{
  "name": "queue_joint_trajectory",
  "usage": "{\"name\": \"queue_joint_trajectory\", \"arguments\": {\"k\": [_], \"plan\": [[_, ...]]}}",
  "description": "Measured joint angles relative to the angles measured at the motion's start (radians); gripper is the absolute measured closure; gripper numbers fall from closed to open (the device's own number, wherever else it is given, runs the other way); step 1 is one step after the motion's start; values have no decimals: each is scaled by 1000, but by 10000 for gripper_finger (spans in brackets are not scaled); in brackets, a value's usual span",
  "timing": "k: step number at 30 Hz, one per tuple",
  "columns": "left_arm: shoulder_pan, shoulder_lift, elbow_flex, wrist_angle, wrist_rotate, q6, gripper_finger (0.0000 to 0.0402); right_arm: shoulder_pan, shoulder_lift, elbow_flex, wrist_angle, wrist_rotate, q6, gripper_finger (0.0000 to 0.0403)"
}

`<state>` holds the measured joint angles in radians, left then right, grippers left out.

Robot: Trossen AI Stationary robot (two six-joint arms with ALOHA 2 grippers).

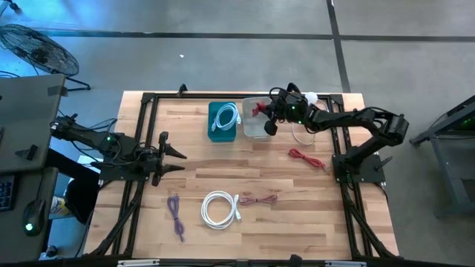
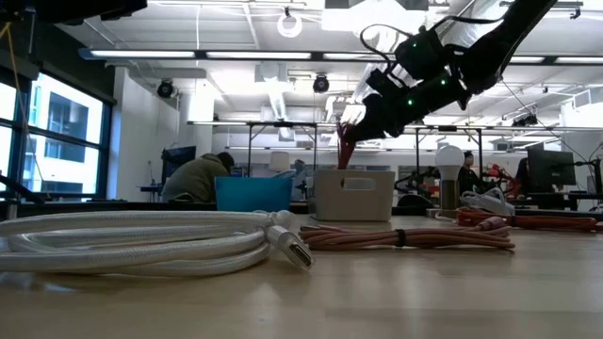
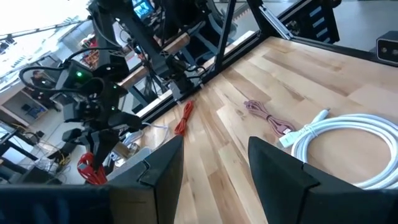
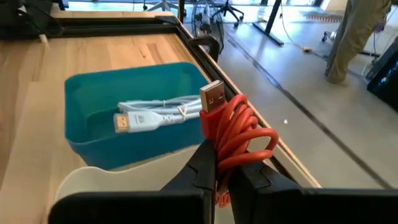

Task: Pick & Place USB Port
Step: Put the left orange charger cable into the gray bin

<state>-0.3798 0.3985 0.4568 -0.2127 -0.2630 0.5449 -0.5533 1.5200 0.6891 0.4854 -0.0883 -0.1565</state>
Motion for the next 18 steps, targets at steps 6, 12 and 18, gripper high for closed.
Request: {"name": "queue_joint_trajectory", "arguments": {"k": [6, 12, 18], "plan": [[0, 19, 0, 0, 0, 0, 227, -12, 39, 0, -1, -20, 3, 393], [0, 19, 0, 0, 0, 0, 227, -8, 47, 0, 14, -18, 21, 361], [0, 19, 0, -6, -1, 0, 227, -8, 47, 0, 21, 55, 63, 286]]}}
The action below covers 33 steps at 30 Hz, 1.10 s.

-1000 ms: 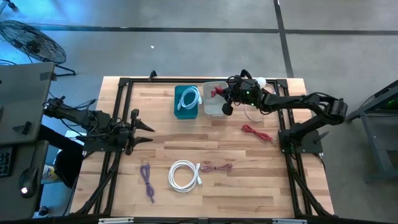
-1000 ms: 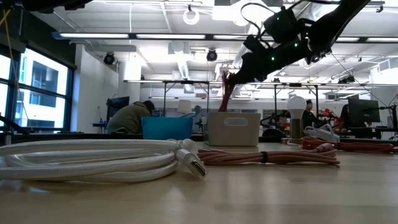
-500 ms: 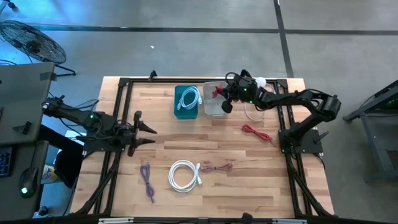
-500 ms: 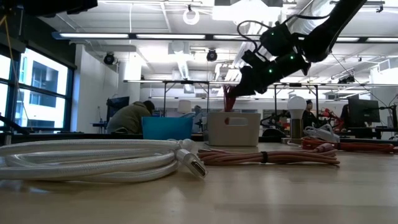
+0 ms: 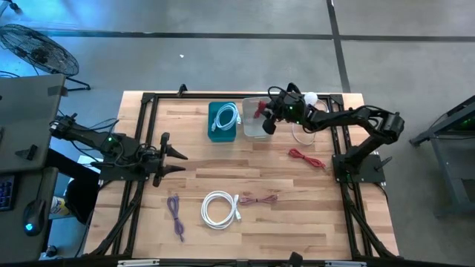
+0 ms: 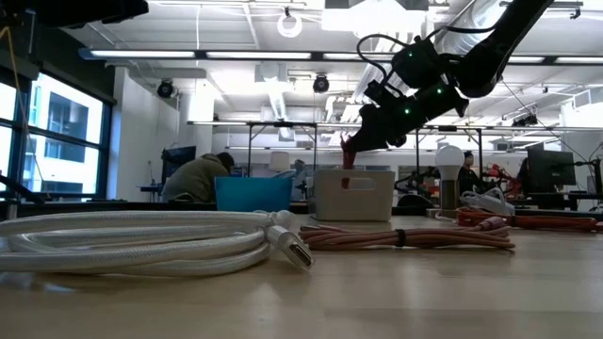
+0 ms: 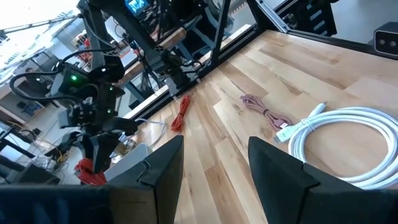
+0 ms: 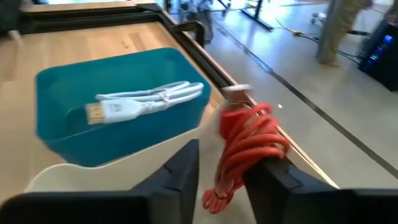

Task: Pick & Place USB Port
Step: Put the left orange charger cable into the gray bin

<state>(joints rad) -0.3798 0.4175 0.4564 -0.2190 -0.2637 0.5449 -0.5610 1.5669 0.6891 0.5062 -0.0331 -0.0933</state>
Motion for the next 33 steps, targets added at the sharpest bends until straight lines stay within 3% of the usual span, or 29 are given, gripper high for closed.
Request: {"name": "queue_joint_trajectory", "arguments": {"k": [16, 28, 33], "plan": [[0, 26, 0, -19, -26, -4, 227, 1, 0, 0, 0, 7, 44, 187], [0, 26, 0, -24, -39, 10, 227, 19, 0, 0, -75, 56, -17, 157], [0, 26, 0, -23, -42, 6, 227, 65, 0, 5, -73, 132, -47, 150]]}}
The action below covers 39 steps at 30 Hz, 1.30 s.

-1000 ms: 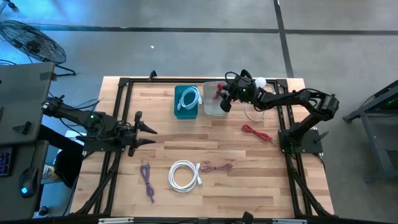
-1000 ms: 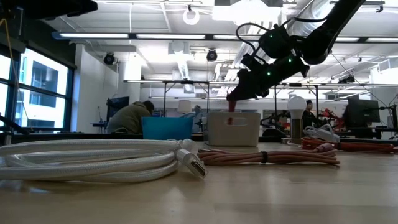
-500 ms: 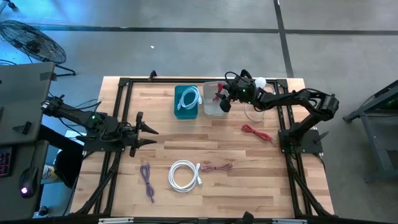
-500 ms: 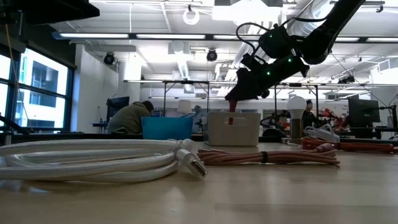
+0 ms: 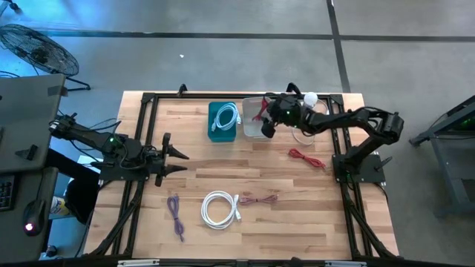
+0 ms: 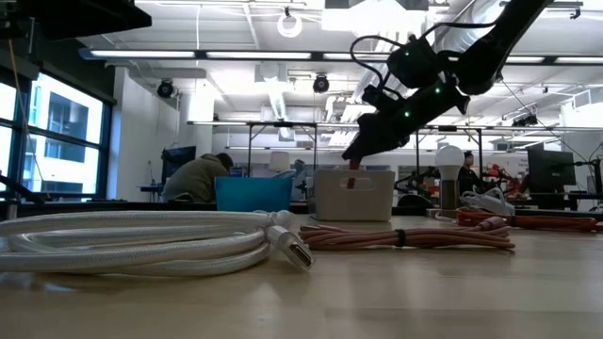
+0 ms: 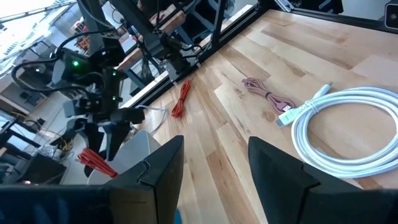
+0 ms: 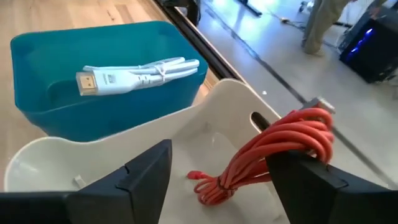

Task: Pick & Place USB Port
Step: Put the left orange charger cable into the gray bin

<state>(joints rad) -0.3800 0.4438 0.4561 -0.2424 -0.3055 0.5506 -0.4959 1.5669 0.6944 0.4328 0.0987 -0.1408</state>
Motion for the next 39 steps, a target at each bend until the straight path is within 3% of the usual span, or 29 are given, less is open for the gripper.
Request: {"name": "queue_joint_trajectory", "arguments": {"k": [3, 21, 33, 39], "plan": [[0, 0, 0, 0, -1, -6, 227, 24, 0, 0, -18, 49, -28, 150], [0, 35, 0, 0, -22, -13, 227, 138, -4, 0, -185, 60, -98, 151], [0, 41, 0, 0, -90, -13, 227, 235, -83, 42, -355, 330, -211, 152], [0, 44, 0, 0, -103, -13, 227, 265, -105, 92, -387, 412, -241, 181]]}}
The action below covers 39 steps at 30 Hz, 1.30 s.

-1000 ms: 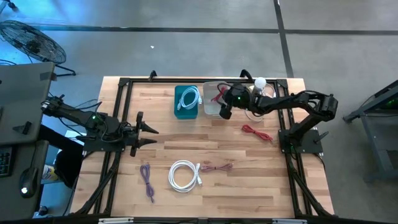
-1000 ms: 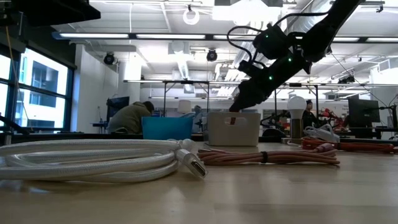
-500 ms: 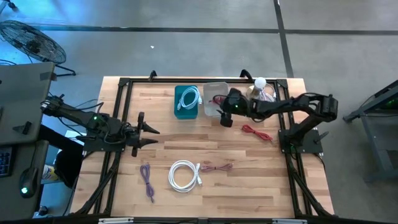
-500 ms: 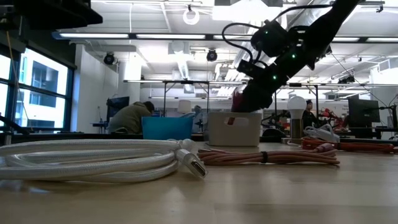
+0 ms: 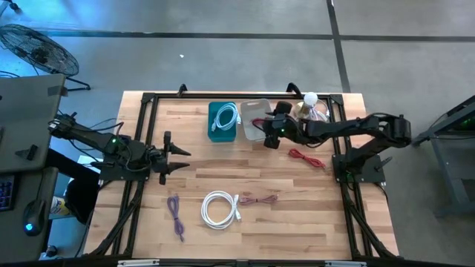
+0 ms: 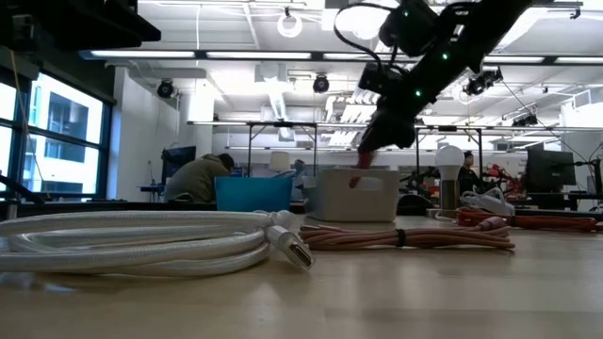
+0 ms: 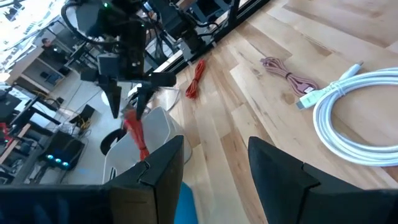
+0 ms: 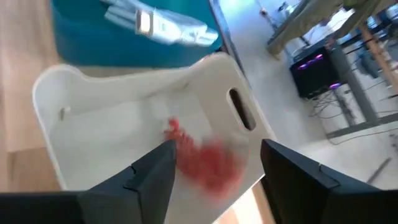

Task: Pick & Place USB Port
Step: Put the left orange charger cable into the gray bin, then put the orange charger cable into the gray bin

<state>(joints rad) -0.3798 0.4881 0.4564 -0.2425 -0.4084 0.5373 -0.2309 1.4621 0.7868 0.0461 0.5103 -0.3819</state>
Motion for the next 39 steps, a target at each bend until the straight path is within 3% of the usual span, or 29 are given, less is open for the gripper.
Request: {"name": "queue_joint_trajectory", "arguments": {"k": [12, 16, 25, 35, 39], "plan": [[0, 37, 0, -18, -6, 0, 227, 95, -26, 63, -64, 105, -30, 197], [0, 77, 0, -22, -9, 1, 227, 141, -59, 70, -94, -6, 38, 201], [0, 157, 1, 44, -30, 38, 227, 211, -216, 67, -133, -362, 191, 201], [0, 164, 1, 130, -32, 68, 227, 221, -354, 65, -322, -474, 291, 201], [0, 164, 1, 180, -32, 92, 227, 221, -391, 25, -303, -563, 290, 201]]}}
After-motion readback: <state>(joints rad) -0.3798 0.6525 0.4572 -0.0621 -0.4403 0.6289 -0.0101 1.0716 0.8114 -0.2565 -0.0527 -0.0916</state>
